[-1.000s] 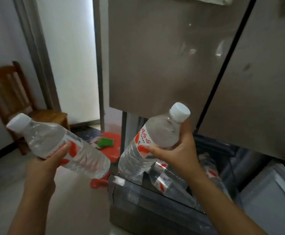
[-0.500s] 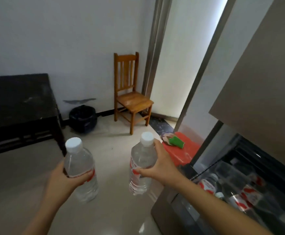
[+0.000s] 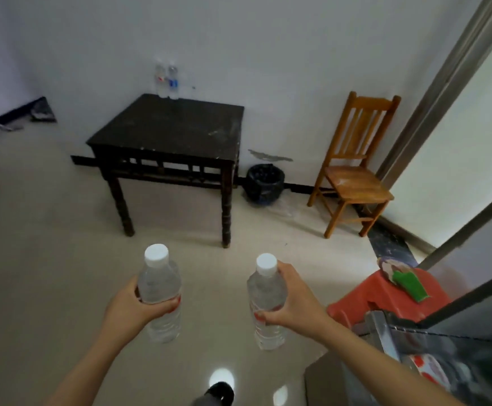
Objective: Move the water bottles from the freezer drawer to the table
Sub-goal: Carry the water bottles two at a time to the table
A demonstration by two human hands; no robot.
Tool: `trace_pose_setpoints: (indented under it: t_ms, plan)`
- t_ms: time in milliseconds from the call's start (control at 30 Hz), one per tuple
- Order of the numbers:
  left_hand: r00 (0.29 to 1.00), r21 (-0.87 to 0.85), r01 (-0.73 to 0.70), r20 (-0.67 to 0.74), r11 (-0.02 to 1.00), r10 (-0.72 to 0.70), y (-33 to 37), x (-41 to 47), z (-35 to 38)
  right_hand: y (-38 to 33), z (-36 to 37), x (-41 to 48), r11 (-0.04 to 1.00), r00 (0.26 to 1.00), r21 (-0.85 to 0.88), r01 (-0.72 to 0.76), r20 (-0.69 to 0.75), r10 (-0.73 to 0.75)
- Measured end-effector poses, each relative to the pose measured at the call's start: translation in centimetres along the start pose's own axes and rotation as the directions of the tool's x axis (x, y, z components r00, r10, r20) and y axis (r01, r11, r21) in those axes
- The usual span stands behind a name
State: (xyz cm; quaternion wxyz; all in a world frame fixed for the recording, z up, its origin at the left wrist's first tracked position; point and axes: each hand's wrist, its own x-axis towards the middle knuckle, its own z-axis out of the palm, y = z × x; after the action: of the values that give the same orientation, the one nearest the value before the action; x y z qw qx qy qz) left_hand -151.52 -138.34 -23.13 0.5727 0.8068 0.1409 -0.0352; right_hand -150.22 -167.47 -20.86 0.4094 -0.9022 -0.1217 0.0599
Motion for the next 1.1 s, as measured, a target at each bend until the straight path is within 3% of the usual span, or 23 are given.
trace_pose_setpoints:
  t_ms: [233, 433, 667, 867, 1000, 1100]
  plan:
    - [0.974, -0.011, 0.083, -0.211, 0.996, -0.083, -4.5, -7.8, -7.7, -4.2, 5.4, 0.4, 0.982, 0.966, -0.012, 0.189, 0.181, -0.184]
    - [0.937, -0.038, 0.081, -0.337, 0.996, -0.089, -7.5, -10.9, -14.4, -9.3, 11.3, 2.8, 0.973, 0.941, 0.038, 0.227, 0.251, -0.229]
    - [0.862, -0.139, 0.105, -0.481, 0.985, -0.160, -13.5, -14.2, -26.2, -19.3, 22.7, 6.0, 0.938, 0.866, 0.045, 0.342, 0.372, -0.334]
    - [0.780, -0.244, 0.123, -0.575, 0.962, -0.246, -16.8, -16.0, -36.2, -26.7, 30.9, 7.8, 0.917, 0.825, 0.103, 0.384, 0.408, -0.391]
    - [0.787, -0.262, 0.123, -0.562, 0.957, -0.255, -18.6, -15.6, -42.4, -30.9, 35.0, 9.2, 0.916, 0.817, 0.137, 0.376, 0.417, -0.398]
    - [0.745, -0.217, 0.111, -0.628, 0.970, -0.225, -18.2, -14.6, -44.4, -32.8, 36.9, 10.7, 0.921, 0.820, 0.151, 0.359, 0.421, -0.388]
